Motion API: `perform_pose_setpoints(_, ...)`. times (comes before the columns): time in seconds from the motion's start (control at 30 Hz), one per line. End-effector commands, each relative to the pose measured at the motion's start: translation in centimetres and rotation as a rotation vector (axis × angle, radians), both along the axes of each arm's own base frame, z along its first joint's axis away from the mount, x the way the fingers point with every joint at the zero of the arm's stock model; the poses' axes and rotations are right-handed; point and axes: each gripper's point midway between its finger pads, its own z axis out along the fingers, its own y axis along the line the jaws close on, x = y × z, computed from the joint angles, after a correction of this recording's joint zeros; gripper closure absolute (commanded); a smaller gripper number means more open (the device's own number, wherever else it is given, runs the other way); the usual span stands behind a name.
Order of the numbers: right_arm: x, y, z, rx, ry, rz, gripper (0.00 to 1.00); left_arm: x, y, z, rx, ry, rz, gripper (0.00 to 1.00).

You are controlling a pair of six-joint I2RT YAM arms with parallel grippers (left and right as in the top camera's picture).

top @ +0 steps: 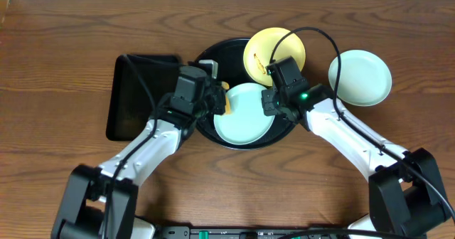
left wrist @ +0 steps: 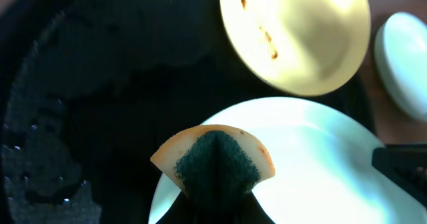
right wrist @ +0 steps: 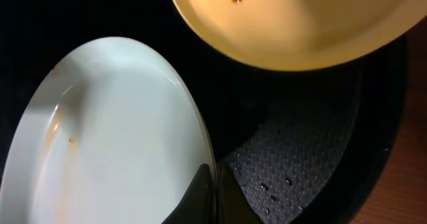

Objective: Clean dirty plates on tray and stack at the side

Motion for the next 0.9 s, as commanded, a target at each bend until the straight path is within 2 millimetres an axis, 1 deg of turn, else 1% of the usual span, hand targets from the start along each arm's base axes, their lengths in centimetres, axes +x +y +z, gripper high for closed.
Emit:
perform_pose_setpoints(0.0, -0.2, 0.0, -0.1, 0.014, -0.002, -0.013, 0.99, 0.3, -0.2, -0.2, 0.005, -0.003, 0.009, 0.92)
perform_pose_setpoints(0.2, 0.0, -0.2, 0.0, 0.002, -0.012, -0.02, 0.99, 0.0, -0.3, -0.8, 0.012, 0.012, 0.004, 0.92)
perform_pose_setpoints(0.4, 0.1, -0.3, 0.0, 0.0, -0.013, -0.022, 0.99, -0.3, -0.3, -2.2, 0.025, 0.046, 0.001, 0.92)
perform_pose_setpoints(0.5, 0.0, -0.3, 0.0, 0.0, -0.013, -0.022, 0.99, -0.3, -0.3, -2.3, 0.027, 0.052, 0.002, 0.92)
perform_pose_setpoints(0.67, 0.1, -0.5, 0.0, -0.009, -0.018, -0.027, 0.99, -0.9, -0.8, -2.5, 0.016, 0.074, -0.009, 0.92)
perform_pose_setpoints(0.87, 0.2, -0.5, 0.0, -0.011, -0.02, -0.028, 0.99, -2.1, -2.1, -3.8, 0.036, 0.108, -0.049, 0.92)
